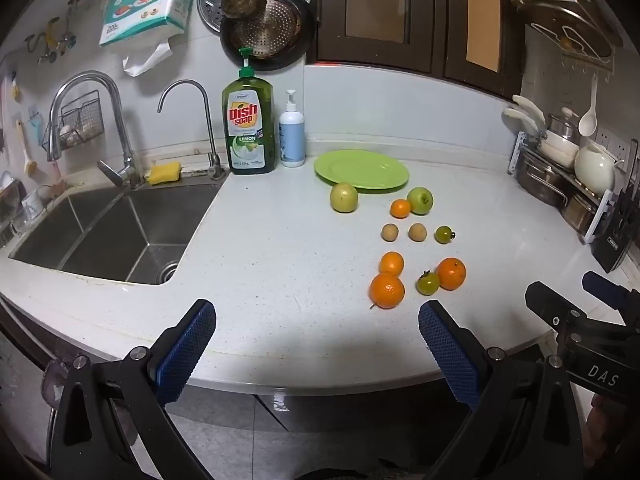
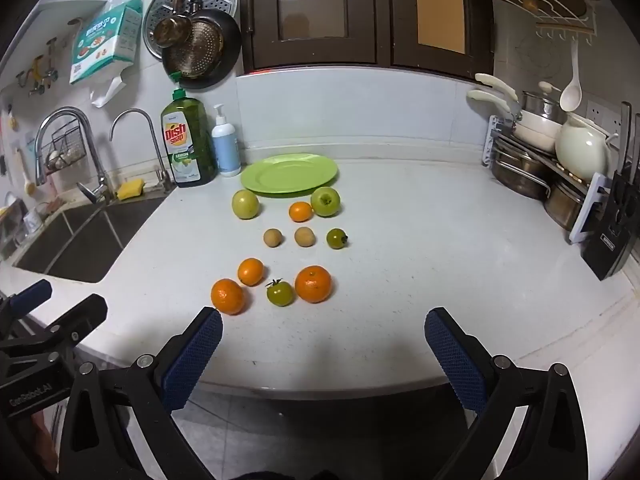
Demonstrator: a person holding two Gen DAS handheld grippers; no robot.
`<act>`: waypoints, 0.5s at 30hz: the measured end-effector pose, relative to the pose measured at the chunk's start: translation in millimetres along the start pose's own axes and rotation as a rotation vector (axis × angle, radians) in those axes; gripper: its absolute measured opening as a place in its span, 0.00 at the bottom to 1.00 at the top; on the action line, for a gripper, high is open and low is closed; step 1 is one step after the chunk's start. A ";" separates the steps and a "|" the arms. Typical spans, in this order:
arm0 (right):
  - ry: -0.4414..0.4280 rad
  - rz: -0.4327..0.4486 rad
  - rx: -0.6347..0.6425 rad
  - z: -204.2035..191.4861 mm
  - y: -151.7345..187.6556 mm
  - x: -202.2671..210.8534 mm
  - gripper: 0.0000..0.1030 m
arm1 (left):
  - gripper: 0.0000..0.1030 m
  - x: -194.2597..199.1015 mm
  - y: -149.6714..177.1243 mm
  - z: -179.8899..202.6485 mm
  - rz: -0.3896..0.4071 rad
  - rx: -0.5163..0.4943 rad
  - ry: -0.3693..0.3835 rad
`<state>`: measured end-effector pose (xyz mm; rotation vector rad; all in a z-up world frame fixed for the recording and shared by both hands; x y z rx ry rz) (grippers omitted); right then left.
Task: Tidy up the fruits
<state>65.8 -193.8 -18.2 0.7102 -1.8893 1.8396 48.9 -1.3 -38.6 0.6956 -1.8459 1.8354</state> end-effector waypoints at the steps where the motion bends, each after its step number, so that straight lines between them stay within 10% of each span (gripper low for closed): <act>1: 0.000 0.001 0.001 -0.6 -0.7 0.0 0.99 | 1.00 -1.7 -0.4 1.5 -0.005 -0.002 0.007; 15: 0.015 0.004 -0.026 5.1 0.2 3.0 0.99 | 1.00 10.1 -2.5 -0.2 0.039 -0.018 0.026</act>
Point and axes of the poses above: each gripper's, at about its wrist camera, not at the fingertips, and x roughly against the way its jaws point, z to its right, y to its underside, the point moved 6 cm from there along -x, roughly the way its jaws point, and after that the axes turned 2 degrees about -y, right-handed, at the moved point
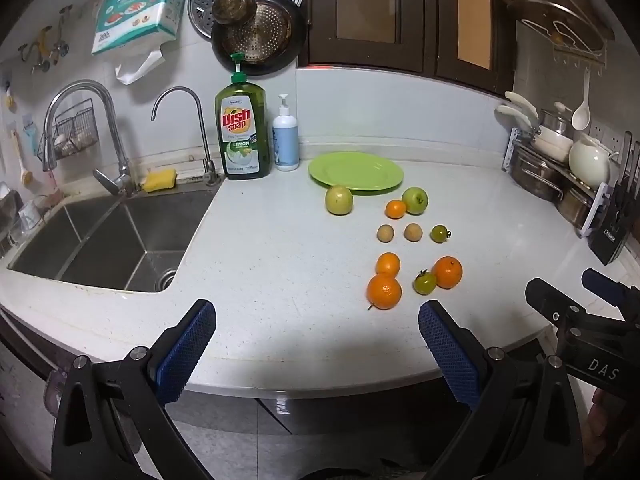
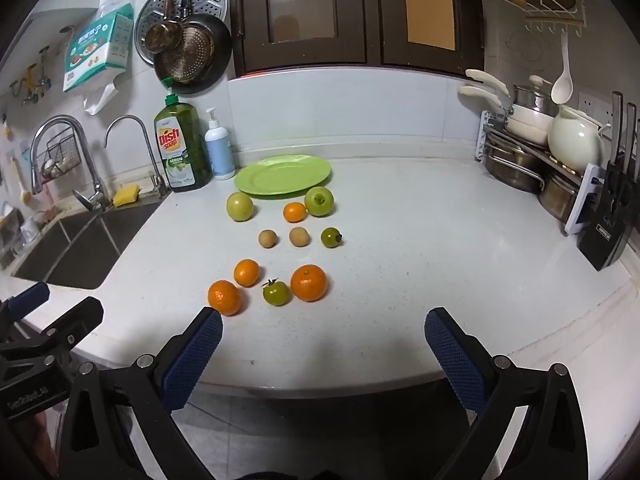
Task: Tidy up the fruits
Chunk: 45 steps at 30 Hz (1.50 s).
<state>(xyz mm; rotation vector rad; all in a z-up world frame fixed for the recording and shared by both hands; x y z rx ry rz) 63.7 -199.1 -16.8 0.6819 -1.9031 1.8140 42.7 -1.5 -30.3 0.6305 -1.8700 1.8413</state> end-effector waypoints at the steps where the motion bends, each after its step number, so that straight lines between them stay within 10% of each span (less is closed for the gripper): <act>1: 0.000 0.002 0.001 0.2 -0.1 0.5 0.99 | 1.00 0.4 -0.3 -0.1 0.003 0.000 -0.001; 45: 0.016 0.064 0.021 -0.2 -1.2 19.3 0.99 | 1.00 11.4 -2.1 -2.1 0.046 0.020 0.008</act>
Point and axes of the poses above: each gripper's, at about its wrist camera, not at the fingertips, and x roughly against the way its jaws point, z to its right, y to its underside, the point moved 6 cm from there along -x, roughly the way its jaws point, and after that the axes turned 2 degrees about -y, right-handed, at the moved point
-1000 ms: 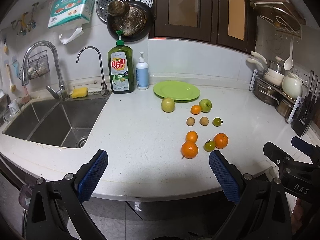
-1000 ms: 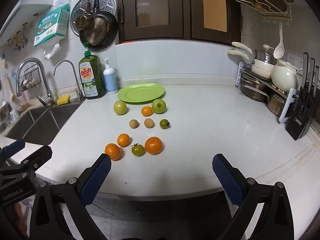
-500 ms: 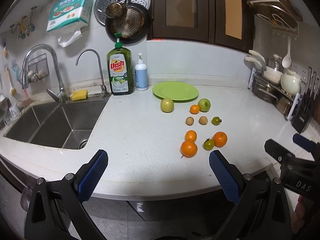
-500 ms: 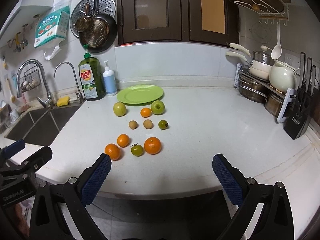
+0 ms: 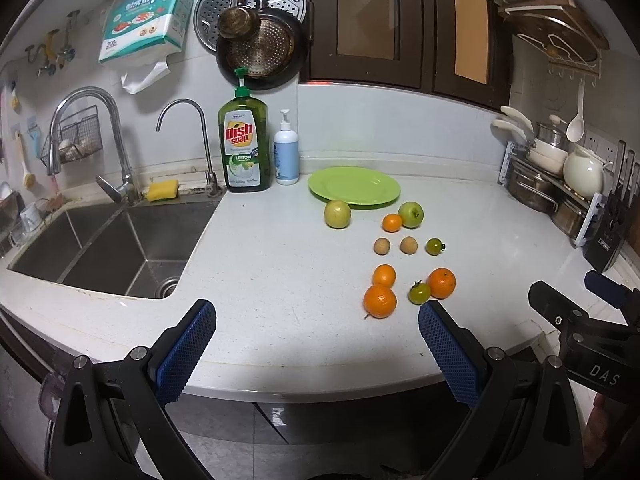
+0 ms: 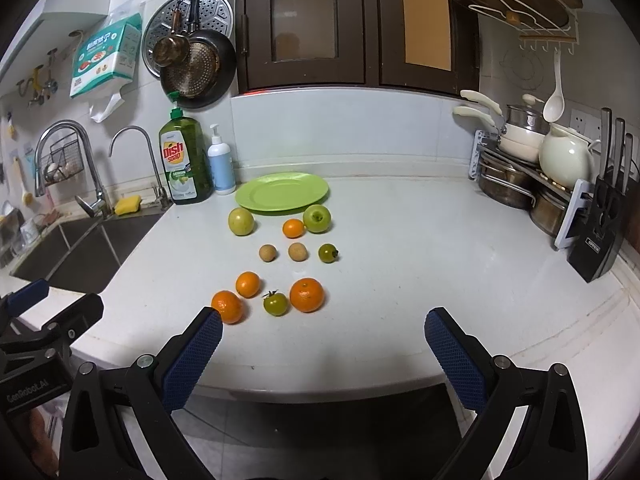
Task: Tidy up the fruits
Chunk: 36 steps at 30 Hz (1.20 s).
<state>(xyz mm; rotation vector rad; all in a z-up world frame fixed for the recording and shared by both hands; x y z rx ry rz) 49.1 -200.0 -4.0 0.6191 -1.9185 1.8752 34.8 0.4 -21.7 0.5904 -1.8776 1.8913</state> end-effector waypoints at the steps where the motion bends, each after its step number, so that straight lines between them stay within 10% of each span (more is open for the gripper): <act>1: -0.001 0.001 0.001 -0.4 -0.2 -0.2 0.99 | 1.00 -0.1 0.0 -0.2 -0.001 0.000 -0.004; 36: -0.008 -0.001 -0.001 -1.0 0.7 -4.4 0.99 | 1.00 1.7 -3.5 0.3 0.014 0.001 -0.011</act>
Point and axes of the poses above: each gripper's, at about its wrist camera, not at the fingertips, and x roughly against the way its jaws point, z to its right, y to its underside, the point moved 6 cm from there along -x, roughly the way its jaws point, and after that the axes turned 2 degrees about -y, right-handed, at the moved point
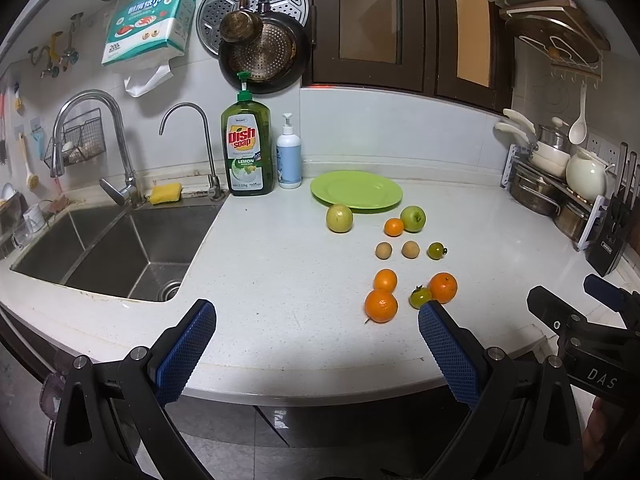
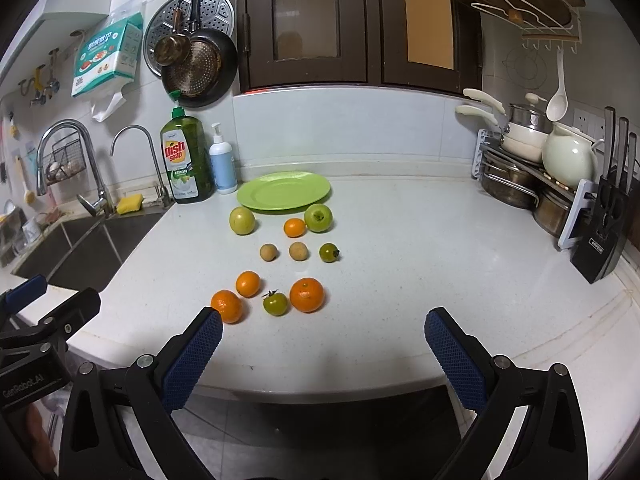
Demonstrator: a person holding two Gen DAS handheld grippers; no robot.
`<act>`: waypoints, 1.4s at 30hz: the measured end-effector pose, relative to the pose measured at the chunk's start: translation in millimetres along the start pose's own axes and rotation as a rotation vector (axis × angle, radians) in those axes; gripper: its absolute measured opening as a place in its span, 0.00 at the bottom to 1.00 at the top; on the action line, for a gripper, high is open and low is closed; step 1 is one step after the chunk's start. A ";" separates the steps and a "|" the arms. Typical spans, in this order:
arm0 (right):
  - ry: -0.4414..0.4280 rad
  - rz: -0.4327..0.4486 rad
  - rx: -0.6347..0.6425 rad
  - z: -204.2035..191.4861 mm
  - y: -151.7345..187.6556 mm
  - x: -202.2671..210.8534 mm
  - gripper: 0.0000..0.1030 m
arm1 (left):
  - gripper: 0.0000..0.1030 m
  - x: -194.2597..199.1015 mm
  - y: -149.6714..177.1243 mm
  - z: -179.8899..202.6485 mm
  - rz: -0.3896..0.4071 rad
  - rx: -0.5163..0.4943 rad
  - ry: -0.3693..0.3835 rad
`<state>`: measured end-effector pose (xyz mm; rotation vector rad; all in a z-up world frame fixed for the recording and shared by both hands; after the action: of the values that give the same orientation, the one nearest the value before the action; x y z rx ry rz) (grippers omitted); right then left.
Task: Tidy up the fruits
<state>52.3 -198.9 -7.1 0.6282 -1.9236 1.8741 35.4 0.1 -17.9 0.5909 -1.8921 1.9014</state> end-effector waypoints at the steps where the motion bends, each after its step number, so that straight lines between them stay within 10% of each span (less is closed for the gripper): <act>1: 0.000 0.000 0.001 -0.2 -0.1 -0.4 0.99 | 1.00 -0.6 0.0 -0.4 -0.001 0.000 0.000; 18: -0.003 -0.031 0.010 -15.2 -0.2 -18.3 0.99 | 0.91 -36.9 4.2 0.4 -0.066 -0.118 0.081; 31: -0.050 -0.117 0.044 -16.8 5.2 -73.5 0.78 | 0.72 -84.8 18.4 32.7 -0.144 -0.221 0.222; 42: -0.196 -0.251 0.126 -4.2 10.4 -140.6 0.63 | 0.62 -138.7 24.6 66.3 -0.252 -0.216 0.179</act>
<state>162.7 -187.3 -94.2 1.0755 -1.7523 1.8391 139.0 -63.9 -115.0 0.5420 -1.7853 1.5168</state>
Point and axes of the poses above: each gripper's, at about its wrist camera, not at the fingertips, and x roughly against the way its jaws point, z to its right, y to its underside, the point moved 6 cm from there along -x, roughly the way its jaws point, and after that the axes turned 2 degrees about -y, right-handed, at the moved point
